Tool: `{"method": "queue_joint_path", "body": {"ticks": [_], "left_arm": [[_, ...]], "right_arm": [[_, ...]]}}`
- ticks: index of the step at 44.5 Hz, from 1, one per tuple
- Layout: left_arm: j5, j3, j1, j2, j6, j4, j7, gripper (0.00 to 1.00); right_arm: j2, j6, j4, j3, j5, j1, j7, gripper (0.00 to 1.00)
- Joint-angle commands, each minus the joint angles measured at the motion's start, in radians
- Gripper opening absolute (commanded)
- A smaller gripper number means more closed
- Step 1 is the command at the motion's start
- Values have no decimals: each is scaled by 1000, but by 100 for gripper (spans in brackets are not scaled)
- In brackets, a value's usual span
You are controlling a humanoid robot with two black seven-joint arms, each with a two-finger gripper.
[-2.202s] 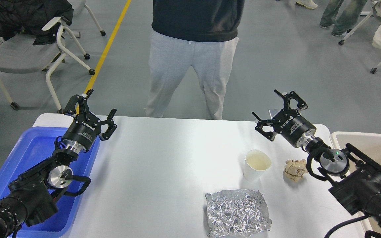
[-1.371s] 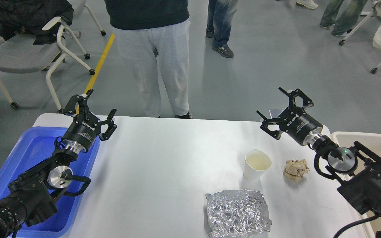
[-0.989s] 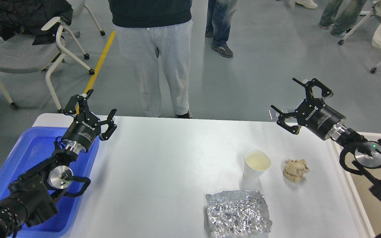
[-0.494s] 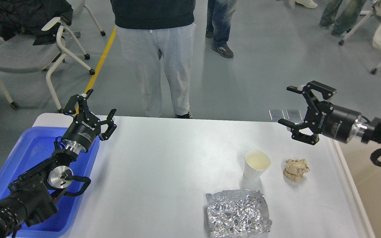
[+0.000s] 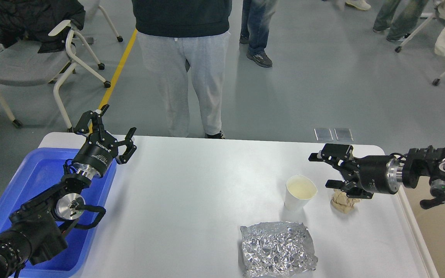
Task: Tidy desktop
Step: 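Move the right gripper toward the white paper cup and open it, then close the right gripper around the white paper cup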
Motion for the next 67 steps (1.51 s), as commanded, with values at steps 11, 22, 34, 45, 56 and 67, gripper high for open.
{"method": "queue_joint_path", "body": {"ticks": [11, 22, 34, 45, 56, 67], "left_arm": [[0, 0, 0, 0, 0, 0, 0, 100], [0, 0, 0, 0, 0, 0, 0, 100], [0, 0, 0, 0, 0, 0, 0, 100], [0, 0, 0, 0, 0, 0, 0, 100], [0, 0, 0, 0, 0, 0, 0, 100], [0, 0, 0, 0, 0, 0, 0, 100]], "right_arm": [[149, -78, -167, -162, -171, 47, 1, 100], [234, -96, -253, -186, -172, 44, 6, 100], [274, -96, -300, -189, -174, 36, 10, 100], [306, -104, -333, -191, -174, 18, 24, 100], [320, -111, -379, -191, -209, -5, 60, 96], [320, -125, -383, -217, -210, -1, 101, 72]]}}
